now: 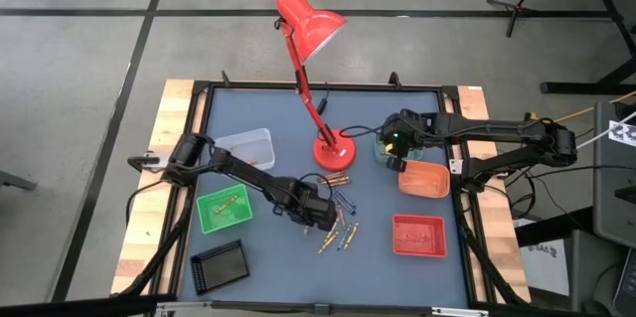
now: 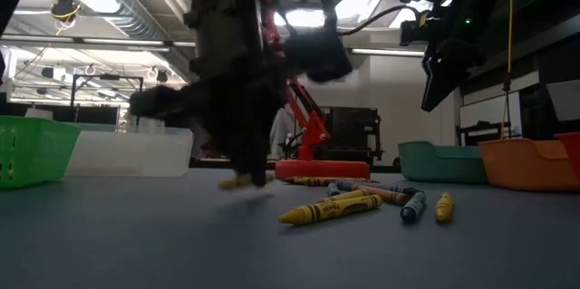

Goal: Sort crayons
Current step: Put the golden crayon into the green bin

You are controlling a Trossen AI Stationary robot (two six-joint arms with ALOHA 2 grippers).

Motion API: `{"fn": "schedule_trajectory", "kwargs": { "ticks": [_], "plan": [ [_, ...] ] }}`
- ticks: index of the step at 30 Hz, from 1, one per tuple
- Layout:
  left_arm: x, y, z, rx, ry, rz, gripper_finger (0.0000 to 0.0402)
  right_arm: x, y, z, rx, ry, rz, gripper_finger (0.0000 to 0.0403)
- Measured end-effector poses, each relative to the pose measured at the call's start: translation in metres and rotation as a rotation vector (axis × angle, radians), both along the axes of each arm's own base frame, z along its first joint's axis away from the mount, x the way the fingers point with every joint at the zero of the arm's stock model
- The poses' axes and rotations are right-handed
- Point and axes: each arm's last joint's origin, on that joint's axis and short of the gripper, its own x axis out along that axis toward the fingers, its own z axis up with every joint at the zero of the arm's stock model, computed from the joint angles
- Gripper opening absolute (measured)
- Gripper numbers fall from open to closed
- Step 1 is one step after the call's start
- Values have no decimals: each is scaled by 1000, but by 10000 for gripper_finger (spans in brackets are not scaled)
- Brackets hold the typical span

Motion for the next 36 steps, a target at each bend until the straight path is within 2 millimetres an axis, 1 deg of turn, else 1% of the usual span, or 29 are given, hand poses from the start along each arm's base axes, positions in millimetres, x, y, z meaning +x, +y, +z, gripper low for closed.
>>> {"fn": "schedule_trajectory", "kwargs": {
  "ticks": [5,9,16,19,21,24,28,31,36],
  "plan": [
    [-5,8,27,20,-57,-93,11,0,1,0,28,-5,13,101],
    [-17,18,53,35,-56,-178,11,1,2,0,62,-14,29,101],
    [-57,34,96,80,43,-306,11,1,3,0,85,-20,39,101],
    [-76,37,111,94,102,-343,11,1,3,0,84,-23,39,101],
    [-88,39,117,99,162,-364,11,2,2,0,82,-33,40,101],
    [-103,38,122,106,255,-409,11,4,2,1,76,-60,41,101],
    [-115,34,123,120,352,-516,12,9,2,4,103,-122,64,101],
    [-120,29,116,128,382,-603,12,14,3,6,144,-180,95,101],
    [-133,22,98,123,486,-734,12,21,4,11,194,-273,144,101]
  ]
}}
